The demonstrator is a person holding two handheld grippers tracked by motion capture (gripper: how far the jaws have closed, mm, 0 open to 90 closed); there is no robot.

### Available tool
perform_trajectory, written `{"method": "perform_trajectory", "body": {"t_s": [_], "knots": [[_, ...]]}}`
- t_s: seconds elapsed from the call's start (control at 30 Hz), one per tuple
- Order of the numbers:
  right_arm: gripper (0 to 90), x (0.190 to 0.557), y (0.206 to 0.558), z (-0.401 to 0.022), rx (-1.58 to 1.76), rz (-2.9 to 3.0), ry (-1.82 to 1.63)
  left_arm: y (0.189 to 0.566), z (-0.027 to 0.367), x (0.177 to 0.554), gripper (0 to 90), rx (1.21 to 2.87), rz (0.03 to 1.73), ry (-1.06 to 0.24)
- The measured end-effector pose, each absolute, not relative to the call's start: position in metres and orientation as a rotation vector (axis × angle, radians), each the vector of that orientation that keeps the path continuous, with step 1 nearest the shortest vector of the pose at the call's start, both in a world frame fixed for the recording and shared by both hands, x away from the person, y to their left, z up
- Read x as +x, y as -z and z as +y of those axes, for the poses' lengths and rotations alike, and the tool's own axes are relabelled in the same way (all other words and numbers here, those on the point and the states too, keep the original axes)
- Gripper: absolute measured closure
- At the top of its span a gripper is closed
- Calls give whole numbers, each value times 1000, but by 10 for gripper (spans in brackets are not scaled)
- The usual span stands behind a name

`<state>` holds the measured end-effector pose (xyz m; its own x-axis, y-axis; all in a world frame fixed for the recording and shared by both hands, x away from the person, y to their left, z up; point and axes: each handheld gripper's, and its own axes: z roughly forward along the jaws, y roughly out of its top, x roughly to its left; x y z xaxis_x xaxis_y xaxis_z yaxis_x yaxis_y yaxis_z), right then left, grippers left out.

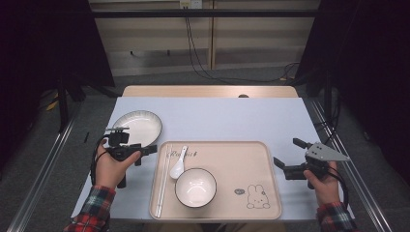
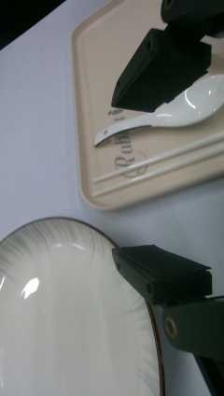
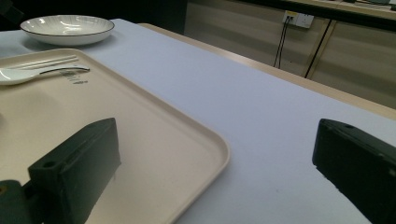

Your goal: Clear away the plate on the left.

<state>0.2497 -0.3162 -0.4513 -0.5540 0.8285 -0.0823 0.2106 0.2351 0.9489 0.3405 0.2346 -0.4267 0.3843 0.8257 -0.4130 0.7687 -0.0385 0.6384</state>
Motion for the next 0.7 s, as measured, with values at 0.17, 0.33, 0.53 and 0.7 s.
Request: {"method": "perform_trajectory", "body": {"t_s": [0.17,0.33,0.53,0.7], "knots": [[2,249,451,-316,950,1915,-1332,431,244,346,216,1786,1434,-131],[2,249,451,-316,952,1918,-1333,435,253,350,214,1787,1466,-153],[3,249,451,-317,950,1916,-1330,439,261,355,205,1775,1500,-163],[2,249,451,-316,950,1920,-1336,439,267,358,200,1765,1524,-196]]}}
